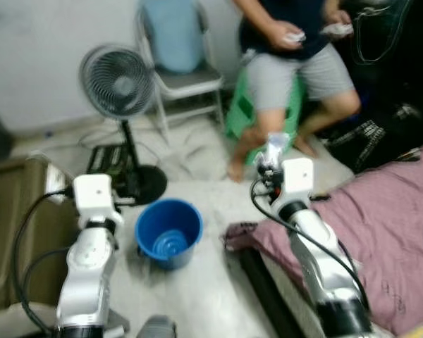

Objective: Clean up the room

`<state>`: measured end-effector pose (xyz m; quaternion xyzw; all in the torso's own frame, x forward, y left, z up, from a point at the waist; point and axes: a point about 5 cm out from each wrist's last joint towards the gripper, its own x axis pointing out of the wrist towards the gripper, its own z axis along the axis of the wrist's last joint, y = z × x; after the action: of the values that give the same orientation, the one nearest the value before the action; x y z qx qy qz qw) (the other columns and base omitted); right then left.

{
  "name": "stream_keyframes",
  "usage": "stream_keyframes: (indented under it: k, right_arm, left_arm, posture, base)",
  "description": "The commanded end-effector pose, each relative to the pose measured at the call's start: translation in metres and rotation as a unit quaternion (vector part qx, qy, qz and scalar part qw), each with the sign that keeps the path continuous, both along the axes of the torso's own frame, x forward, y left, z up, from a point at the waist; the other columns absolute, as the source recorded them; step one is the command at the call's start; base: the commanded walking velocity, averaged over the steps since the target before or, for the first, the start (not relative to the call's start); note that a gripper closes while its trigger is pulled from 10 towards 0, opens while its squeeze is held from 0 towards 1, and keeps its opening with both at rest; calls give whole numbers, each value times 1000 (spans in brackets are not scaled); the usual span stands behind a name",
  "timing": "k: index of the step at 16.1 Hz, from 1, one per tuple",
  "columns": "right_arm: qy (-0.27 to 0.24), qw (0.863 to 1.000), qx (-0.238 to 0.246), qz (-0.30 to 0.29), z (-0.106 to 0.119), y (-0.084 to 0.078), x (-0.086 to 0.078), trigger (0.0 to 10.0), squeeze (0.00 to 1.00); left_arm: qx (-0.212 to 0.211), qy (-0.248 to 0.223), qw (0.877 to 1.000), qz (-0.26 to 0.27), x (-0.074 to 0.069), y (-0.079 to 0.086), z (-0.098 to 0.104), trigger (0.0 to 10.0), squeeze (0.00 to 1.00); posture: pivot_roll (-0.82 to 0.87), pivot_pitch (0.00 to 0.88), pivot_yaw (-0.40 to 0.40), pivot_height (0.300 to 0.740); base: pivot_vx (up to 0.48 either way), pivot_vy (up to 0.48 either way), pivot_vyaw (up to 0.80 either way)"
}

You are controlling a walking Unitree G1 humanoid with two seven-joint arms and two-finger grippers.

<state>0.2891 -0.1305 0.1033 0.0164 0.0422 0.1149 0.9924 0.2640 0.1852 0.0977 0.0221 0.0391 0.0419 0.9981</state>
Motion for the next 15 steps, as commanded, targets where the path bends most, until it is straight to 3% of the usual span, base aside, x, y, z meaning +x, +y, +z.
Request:
stream_keyframes:
  k: [1,10,15]
  right_arm:
    - [-10,1000,5,1,6,2,2,10000,0]
    - [-13,1000,6,-1,8,3,3,10000,0]
    - [-10,1000,4,-3,7,2,2,10000,0]
  left_arm:
    - [2,1,1000,-3,3,0,1,10000,0]
    - [-12,-7,999,-29,8,-9,4,10000,0]
    - [-23,-9,999,-45,8,-12,5,10000,0]
  posture:
    - [5,0,-68,740]
    - [0,0,-65,740]
    - [-5,0,-65,740]
  base:
    - [0,0,519]
    - [0,0,781]
    - [0,0,173]
